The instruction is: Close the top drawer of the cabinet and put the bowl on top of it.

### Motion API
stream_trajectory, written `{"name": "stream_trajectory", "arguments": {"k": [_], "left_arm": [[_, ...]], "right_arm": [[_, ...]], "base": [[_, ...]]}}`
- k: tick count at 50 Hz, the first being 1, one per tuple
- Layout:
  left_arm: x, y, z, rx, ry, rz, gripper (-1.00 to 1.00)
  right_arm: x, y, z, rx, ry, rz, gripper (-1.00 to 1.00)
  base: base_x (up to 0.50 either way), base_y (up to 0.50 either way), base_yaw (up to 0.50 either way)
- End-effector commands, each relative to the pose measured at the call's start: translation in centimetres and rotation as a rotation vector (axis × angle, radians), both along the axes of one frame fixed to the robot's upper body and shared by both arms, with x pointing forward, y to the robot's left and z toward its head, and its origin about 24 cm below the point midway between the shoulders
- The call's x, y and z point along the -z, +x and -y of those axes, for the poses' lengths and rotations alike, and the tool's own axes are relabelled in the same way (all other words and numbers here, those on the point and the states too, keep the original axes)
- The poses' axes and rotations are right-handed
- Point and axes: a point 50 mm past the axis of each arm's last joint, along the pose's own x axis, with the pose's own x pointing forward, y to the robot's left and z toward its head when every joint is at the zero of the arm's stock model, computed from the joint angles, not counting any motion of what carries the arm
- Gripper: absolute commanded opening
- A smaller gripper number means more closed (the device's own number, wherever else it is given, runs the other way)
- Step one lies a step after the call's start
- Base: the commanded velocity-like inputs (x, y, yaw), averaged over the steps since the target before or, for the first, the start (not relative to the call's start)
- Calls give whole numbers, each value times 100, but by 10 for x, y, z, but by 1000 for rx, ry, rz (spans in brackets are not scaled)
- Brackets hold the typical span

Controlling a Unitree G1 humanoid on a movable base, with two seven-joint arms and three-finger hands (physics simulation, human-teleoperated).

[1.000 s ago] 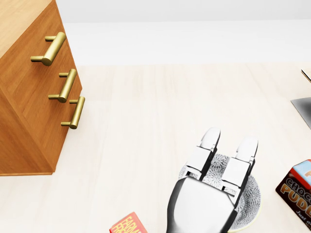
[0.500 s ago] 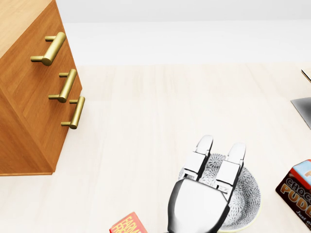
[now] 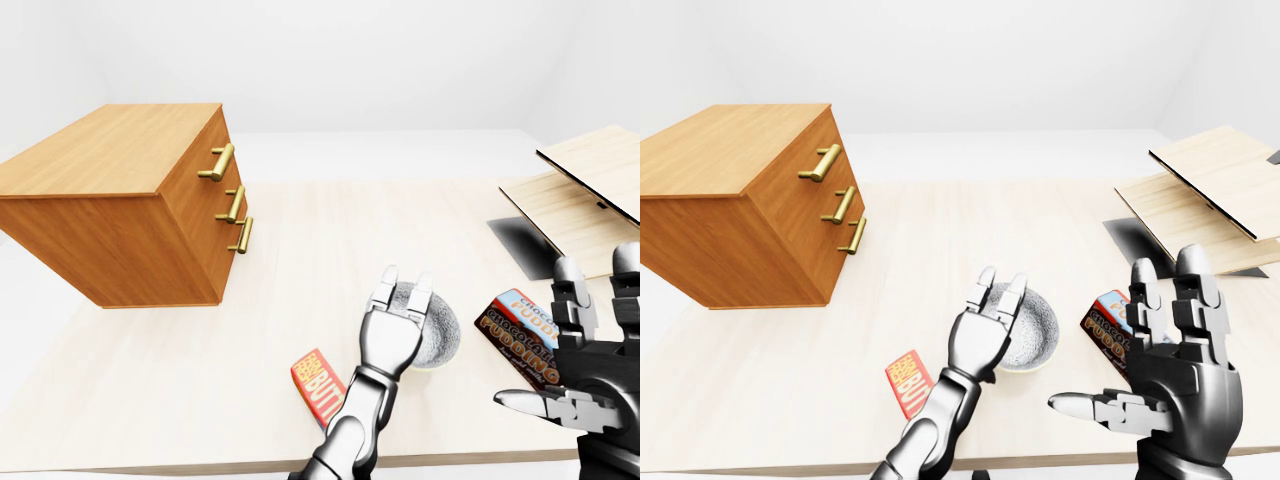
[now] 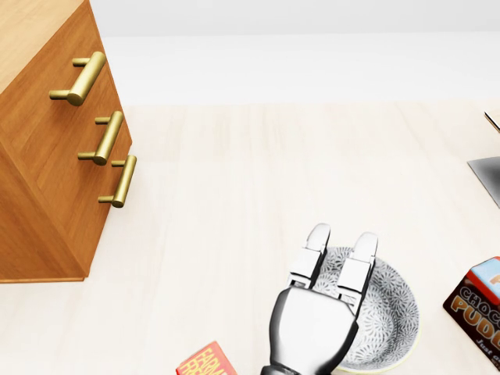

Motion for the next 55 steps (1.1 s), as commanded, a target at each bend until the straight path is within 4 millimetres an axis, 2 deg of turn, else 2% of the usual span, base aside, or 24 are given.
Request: {"name": "stream_trajectory", "arguments": {"k": [1, 8, 9, 10, 29, 37, 40, 44, 45, 48, 49, 51, 55], "left_arm": [[8, 7, 0, -25, 5, -3, 100], [7, 3, 2, -15, 14, 6, 100], [5, 2, 2, -11, 11, 14, -87], [5, 1, 2, -8, 17, 16, -100], [5, -4, 4, 6, 23, 23, -100], [-1, -4, 2, 7, 19, 33, -100], [-12, -3, 0, 8, 14, 57, -100], [-12, -4, 0, 8, 15, 59, -100], [-34, -1, -7, 0, 1, 99, -100], [-39, -1, -9, -1, 4, 109, -100], [-55, 1, -14, -12, -4, 144, -100], [-56, 1, -15, -13, -3, 146, -100], [-72, 4, -22, -30, 21, 172, -100]], "right_arm": [[0, 0, 0, -2, 1, -1, 100], [0, -1, 0, -2, 1, 0, 100], [0, -1, 0, -2, 1, 0, 100], [0, -1, 0, -2, 1, -1, 100], [0, 0, 0, 0, -2, 0, 100], [-1, 0, -1, -2, -4, 0, 100], [-1, 0, -1, -2, -3, 0, 100], [0, 0, -1, -2, -3, 0, 100], [0, 0, -2, -2, -3, -2, 100], [0, 0, -2, -3, -3, -3, 100], [1, 0, -2, -7, -1, -8, 100], [1, 0, -2, -8, -1, -9, 100], [2, 2, -4, -12, -2, -15, 100]], "base": [[0, 0, 0], [0, 0, 0], [0, 0, 0], [0, 0, 0], [0, 0, 0], [0, 0, 0], [0, 0, 0], [0, 0, 0], [0, 0, 0], [0, 0, 0], [0, 0, 0], [0, 0, 0], [0, 0, 0]]}}
